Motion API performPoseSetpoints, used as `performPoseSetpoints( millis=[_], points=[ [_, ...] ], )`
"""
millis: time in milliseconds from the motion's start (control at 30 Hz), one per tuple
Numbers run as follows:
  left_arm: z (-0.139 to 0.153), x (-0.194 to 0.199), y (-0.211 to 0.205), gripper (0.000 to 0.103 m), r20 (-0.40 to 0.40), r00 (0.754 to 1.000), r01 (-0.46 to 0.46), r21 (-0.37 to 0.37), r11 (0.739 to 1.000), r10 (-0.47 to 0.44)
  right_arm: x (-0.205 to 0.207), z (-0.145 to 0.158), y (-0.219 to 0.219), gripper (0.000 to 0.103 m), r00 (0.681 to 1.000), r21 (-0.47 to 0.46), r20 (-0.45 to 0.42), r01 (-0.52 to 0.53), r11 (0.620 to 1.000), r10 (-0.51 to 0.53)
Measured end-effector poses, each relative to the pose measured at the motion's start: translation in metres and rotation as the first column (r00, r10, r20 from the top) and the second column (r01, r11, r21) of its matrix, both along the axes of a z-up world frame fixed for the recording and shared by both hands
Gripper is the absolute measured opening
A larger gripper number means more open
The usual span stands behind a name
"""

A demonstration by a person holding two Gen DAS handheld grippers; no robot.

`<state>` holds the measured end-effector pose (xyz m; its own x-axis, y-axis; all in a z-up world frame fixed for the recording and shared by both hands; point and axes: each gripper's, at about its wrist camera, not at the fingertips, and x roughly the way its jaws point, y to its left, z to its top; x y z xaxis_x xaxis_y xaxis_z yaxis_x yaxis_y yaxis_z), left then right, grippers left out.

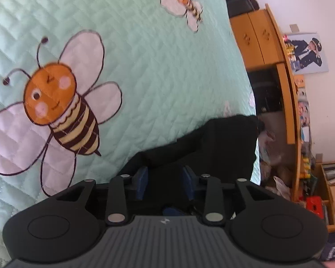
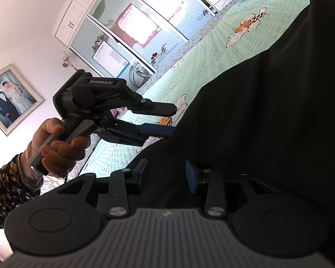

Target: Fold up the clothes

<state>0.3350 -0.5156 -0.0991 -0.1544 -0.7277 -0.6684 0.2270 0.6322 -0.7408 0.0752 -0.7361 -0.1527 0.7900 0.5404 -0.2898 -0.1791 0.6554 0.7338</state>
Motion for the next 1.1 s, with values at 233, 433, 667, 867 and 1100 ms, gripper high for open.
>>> performPoseSetpoints(
  millis=[233, 433, 667, 867, 1100],
  points=[
    [-0.002, 0.006, 0.001, 0.049, 0.002, 0.999, 0.052, -0.041, 0.998, -0.052, -0.001, 0.002, 0.001, 0.039, 1.0, 0.005, -0.001, -0.006, 1.0, 0.006],
    [-0.004, 0.012, 0.001, 0.064, 0.008, 0.995, 0.103, -0.077, 0.992, -0.102, -0.001, 0.001, -0.002, 0.039, 1.0, 0.031, -0.001, -0.011, 0.999, 0.011],
    [-0.005, 0.022, -0.002, 0.073, 0.05, 0.975, 0.222, -0.119, 0.968, -0.217, 0.001, 0.002, -0.004, 0.039, 1.0, 0.04, 0.0, -0.017, 0.999, 0.017],
    [-0.009, 0.02, -0.014, 0.082, 0.048, 0.952, 0.304, -0.178, 0.936, -0.301, 0.003, 0.002, -0.004, 0.039, 1.0, 0.044, -0.001, -0.021, 0.999, 0.021],
    [-0.015, 0.02, -0.028, 0.084, 0.06, 0.938, 0.348, -0.173, 0.921, -0.343, 0.001, 0.002, -0.003, 0.039, 1.0, 0.047, -0.001, -0.021, 0.999, 0.021]
  ],
)
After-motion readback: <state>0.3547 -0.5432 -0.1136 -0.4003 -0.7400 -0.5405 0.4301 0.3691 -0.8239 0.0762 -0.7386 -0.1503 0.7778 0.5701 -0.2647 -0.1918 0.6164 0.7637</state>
